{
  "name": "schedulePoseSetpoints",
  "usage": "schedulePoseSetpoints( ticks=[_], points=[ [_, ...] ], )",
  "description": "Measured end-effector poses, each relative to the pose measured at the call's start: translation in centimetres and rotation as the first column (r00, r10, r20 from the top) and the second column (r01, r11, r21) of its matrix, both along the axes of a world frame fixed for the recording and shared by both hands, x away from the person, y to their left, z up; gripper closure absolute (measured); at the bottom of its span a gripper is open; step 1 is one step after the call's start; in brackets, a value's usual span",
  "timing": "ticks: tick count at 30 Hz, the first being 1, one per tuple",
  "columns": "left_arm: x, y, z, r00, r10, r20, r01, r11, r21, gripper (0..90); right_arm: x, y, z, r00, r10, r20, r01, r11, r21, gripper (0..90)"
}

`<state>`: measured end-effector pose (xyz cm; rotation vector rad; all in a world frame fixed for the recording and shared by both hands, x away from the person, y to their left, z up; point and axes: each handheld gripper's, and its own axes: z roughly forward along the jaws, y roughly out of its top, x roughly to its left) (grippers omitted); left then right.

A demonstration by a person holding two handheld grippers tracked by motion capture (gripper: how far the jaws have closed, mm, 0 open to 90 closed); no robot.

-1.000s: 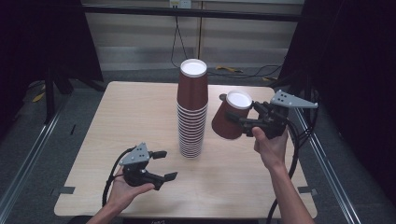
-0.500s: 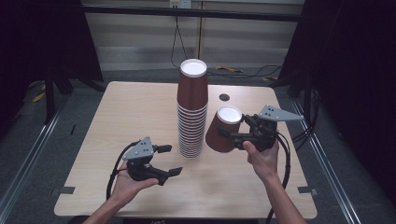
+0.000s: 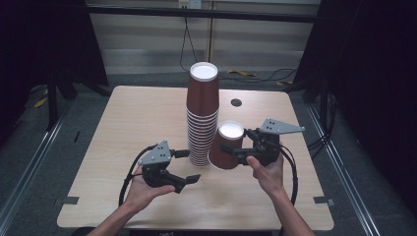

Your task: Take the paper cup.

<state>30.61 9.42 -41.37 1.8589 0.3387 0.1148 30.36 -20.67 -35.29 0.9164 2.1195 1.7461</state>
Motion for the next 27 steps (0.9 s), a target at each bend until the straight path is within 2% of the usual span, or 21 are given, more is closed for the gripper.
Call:
schedulePoseSetpoints(
  ticks=[3, 12, 19, 27],
  points=[
    [0.0, -0.5, 0.0, 0.9998, -0.005, 0.017, 0.005, 1.0, -0.001, 16.0, 0.0, 0.4, -0.1, 0.9998, 0.017, 0.008, -0.017, 1.0, 0.001, 22.8],
    [-0.1, -1.1, -0.4, 0.9998, -0.021, 0.002, 0.021, 0.9995, -0.024, 15.8, 0.0, 1.2, -0.8, 0.9988, 0.048, -0.003, -0.048, 0.999, 0.006, 22.9],
    [-0.3, -1.4, -0.9, 0.9991, -0.042, -0.002, 0.042, 0.999, -0.012, 15.7, 0.0, 2.0, -1.9, 0.9967, 0.078, -0.022, -0.078, 0.997, -0.004, 23.0],
    [-0.4, -1.6, -1.2, 0.9996, -0.025, -0.016, 0.024, 0.9997, -0.009, 15.5, -0.3, 2.9, -2.0, 0.993, 0.115, -0.028, -0.114, 0.993, 0.026, 23.0]
  ],
)
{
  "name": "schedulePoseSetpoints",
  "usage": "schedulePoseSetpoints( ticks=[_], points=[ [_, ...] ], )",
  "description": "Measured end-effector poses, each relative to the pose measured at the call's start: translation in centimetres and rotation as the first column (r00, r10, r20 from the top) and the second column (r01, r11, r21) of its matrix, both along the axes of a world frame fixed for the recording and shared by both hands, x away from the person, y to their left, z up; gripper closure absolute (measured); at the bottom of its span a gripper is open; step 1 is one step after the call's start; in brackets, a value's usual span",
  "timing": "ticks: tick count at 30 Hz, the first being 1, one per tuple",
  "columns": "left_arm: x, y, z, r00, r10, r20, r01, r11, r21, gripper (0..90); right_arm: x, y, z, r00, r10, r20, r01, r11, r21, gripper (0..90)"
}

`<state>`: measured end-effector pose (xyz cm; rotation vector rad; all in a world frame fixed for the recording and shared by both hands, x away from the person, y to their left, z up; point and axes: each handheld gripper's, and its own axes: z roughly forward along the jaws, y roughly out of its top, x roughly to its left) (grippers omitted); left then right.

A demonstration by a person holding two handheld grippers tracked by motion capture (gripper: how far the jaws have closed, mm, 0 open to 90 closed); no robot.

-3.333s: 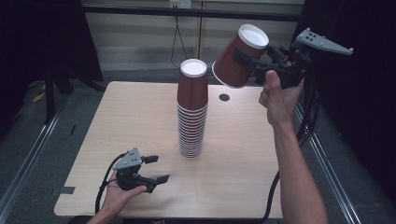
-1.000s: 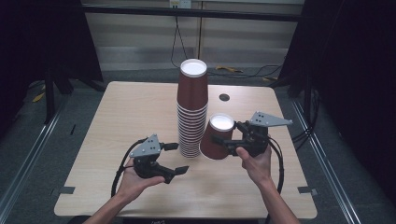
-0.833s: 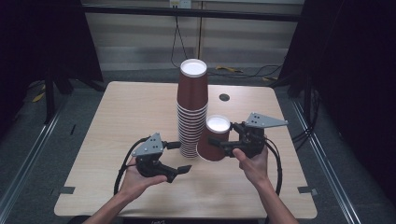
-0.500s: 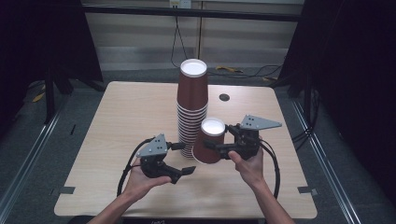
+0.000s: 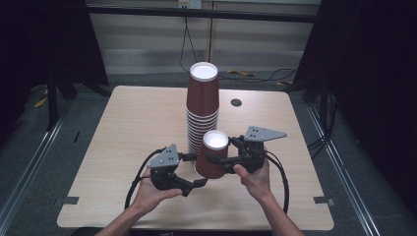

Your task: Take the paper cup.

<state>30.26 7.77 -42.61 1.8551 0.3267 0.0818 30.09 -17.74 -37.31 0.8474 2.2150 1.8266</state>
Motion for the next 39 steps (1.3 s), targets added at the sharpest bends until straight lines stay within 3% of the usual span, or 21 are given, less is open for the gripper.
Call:
schedulePoseSetpoints(
  ticks=[10, 16, 31, 39],
  points=[
    [0.1, -0.5, -0.4, 0.9998, 0.001, -0.021, -0.001, 0.9999, -0.01, 7.0, -0.2, 1.5, -0.6, 0.9989, 0.043, -0.017, -0.043, 0.999, 0.001, 23.0],
    [0.1, -0.9, -0.5, 0.9994, -0.006, -0.035, 0.005, 0.9997, -0.022, 5.9, -0.6, 2.1, -1.0, 0.9983, 0.058, -0.003, -0.058, 0.998, 0.01, 23.0],
    [-0.1, -0.8, -0.6, 0.9995, -0.021, -0.024, 0.021, 0.9998, -0.004, 12.3, -0.7, 2.6, -1.4, 0.9958, 0.087, -0.028, -0.086, 0.996, 0.031, 20.8],
    [-0.1, -0.8, -0.5, 0.9994, -0.029, -0.021, 0.03, 0.9993, 0.021, 13.6, -0.6, 2.9, -1.5, 0.9951, 0.088, -0.045, -0.087, 0.996, 0.015, 15.1]
  ],
)
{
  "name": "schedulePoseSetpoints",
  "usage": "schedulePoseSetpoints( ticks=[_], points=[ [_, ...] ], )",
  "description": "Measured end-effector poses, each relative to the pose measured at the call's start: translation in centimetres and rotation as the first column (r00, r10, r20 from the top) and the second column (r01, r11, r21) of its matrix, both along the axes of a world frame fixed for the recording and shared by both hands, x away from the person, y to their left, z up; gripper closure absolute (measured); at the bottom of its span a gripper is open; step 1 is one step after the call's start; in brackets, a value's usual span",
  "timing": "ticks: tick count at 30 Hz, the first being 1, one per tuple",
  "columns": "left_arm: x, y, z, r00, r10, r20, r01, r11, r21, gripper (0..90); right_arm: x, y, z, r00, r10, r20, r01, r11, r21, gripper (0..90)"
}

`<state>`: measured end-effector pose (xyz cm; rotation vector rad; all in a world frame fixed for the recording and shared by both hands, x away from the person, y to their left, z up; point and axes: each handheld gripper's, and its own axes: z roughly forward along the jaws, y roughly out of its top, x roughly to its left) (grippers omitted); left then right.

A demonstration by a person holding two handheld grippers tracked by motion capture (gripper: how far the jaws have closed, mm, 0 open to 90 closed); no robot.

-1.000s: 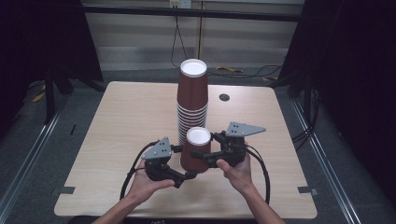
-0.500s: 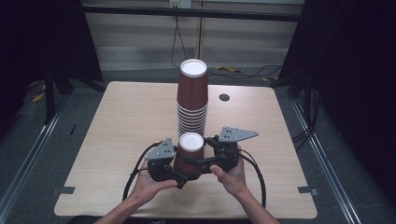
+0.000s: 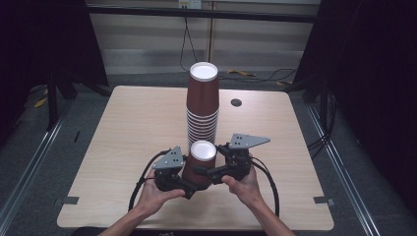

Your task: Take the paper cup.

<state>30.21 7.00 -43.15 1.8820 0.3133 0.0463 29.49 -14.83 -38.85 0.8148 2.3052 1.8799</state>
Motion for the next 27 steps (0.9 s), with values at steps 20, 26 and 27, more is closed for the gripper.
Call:
schedulePoseSetpoints(
  ticks=[20, 26, 27],
  points=[
    [0.9, 1.8, 0.4, 0.9999, -0.005, -0.011, 0.006, 0.9964, 0.084, 14.8, 0.3, -1.5, 1.1, 0.9995, -0.027, -0.013, 0.027, 0.999, -0.028, 13.9],
    [1.1, 2.2, 0.8, 1.0, -0.004, -0.006, 0.004, 0.9913, 0.132, 15.0, 0.3, -1.9, 1.2, 0.9993, -0.035, -0.007, 0.035, 0.998, -0.055, 14.0],
    [1.1, 2.3, 0.9, 0.9999, -0.002, -0.01, 0.004, 0.9903, 0.139, 15.1, 0.3, -1.9, 1.2, 0.9992, -0.04, -0.005, 0.04, 0.997, -0.062, 14.0]
  ],
)
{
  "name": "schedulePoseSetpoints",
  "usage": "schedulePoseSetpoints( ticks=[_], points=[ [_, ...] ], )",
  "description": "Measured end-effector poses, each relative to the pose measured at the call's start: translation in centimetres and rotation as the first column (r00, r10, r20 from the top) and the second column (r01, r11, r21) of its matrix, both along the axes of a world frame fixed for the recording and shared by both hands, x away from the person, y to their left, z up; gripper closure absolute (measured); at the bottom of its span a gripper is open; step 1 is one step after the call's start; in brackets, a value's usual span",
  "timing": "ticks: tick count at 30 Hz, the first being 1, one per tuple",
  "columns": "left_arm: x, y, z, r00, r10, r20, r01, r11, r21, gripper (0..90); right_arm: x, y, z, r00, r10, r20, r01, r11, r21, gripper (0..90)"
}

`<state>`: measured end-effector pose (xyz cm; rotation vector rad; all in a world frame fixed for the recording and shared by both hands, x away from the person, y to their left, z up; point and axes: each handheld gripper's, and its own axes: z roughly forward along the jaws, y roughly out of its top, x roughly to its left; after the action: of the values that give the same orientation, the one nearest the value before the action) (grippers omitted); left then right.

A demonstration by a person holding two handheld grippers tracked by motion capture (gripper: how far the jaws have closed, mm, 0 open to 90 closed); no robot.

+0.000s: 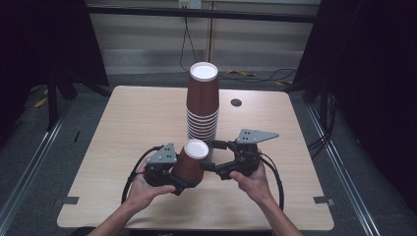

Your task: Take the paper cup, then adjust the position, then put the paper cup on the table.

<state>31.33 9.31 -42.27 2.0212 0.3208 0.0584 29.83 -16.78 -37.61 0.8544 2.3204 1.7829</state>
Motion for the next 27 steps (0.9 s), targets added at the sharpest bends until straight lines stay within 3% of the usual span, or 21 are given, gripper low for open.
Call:
schedulePoseSetpoints(
  ticks=[3, 5, 11, 17, 23, 27],
  points=[
    [0.2, 0.3, 0.0, 0.9999, 0.009, -0.007, -0.009, 0.9998, 0.016, 15.0, -0.1, -0.2, -0.1, 0.9998, -0.017, 0.002, 0.017, 0.999, -0.027, 14.0],
    [0.2, 0.5, 0.1, 0.9997, 0.023, 0.013, -0.024, 0.9992, 0.032, 15.2, -0.1, -0.3, -0.2, 0.9999, -0.016, -0.003, 0.016, 0.999, -0.048, 14.0],
    [0.3, 0.4, 0.2, 0.9999, 0.005, 0.015, -0.007, 0.9958, 0.091, 15.4, -0.1, -0.8, 0.0, 1.0, -0.003, -0.007, 0.003, 0.995, -0.099, 13.9],
    [0.5, 0.3, 0.0, 1.0, 0.0, 0.0, 0.0, 0.9903, 0.139, 15.4, -0.1, -1.2, -0.1, 0.9999, -0.008, -0.009, 0.006, 0.983, -0.181, 14.2],
    [0.6, 0.0, -0.1, 1.0, 0.001, -0.006, 0.0, 0.9846, 0.175, 15.8, -0.1, -1.3, -0.2, 0.9997, 0.014, -0.018, -0.018, 0.973, -0.232, 14.4],
    [0.7, 0.0, -0.2, 0.9999, -0.008, -0.014, 0.01, 0.981, 0.194, 16.0, 0.1, -1.1, -0.3, 0.9984, 0.029, -0.049, -0.04, 0.966, -0.254, 13.9]
  ],
)
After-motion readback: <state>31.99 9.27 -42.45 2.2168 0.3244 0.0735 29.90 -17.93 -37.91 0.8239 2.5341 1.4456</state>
